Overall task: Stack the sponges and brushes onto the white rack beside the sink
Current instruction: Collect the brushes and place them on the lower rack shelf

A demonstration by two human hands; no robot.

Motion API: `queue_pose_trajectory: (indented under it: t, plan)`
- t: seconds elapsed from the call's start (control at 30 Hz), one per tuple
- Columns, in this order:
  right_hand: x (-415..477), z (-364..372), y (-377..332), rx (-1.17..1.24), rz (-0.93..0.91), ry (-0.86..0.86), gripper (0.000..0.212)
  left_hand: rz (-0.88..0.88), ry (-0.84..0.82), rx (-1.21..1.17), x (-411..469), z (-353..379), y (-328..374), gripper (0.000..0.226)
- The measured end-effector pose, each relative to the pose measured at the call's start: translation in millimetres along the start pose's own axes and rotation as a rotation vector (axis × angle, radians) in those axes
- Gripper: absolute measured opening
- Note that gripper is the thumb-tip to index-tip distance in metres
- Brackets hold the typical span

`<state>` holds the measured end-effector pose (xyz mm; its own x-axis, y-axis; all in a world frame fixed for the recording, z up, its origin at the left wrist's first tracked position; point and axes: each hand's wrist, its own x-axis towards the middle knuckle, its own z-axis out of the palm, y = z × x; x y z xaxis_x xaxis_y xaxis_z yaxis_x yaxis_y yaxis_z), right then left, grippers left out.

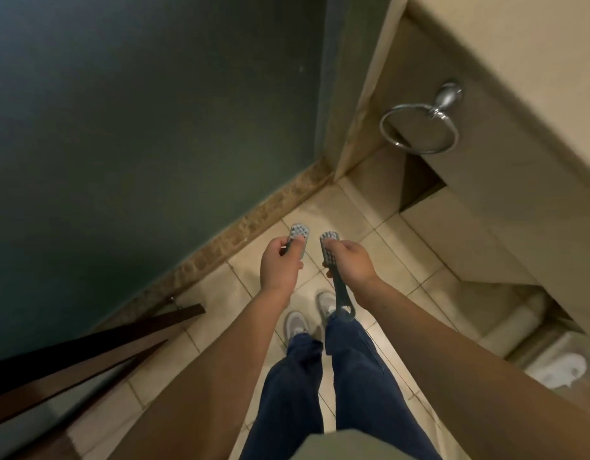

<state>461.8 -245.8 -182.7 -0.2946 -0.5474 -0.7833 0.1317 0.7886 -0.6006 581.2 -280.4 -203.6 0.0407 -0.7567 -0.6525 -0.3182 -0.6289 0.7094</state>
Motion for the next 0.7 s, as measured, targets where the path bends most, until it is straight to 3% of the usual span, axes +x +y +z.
queue_pose_trajectory:
  t: [0.6,0.7]
  plan:
    - [-152.3,-108.7,-71.0,0.219,-0.304,0.245,0.033,0.279,-0.344,0.067,-108.0,16.3,162.3,0.005]
    - [-170.3,-134.7,-71.3,0.319,-0.358,0.300,0.031,0.381,-0.385,0.099,-123.6,36.0,175.1,0.019]
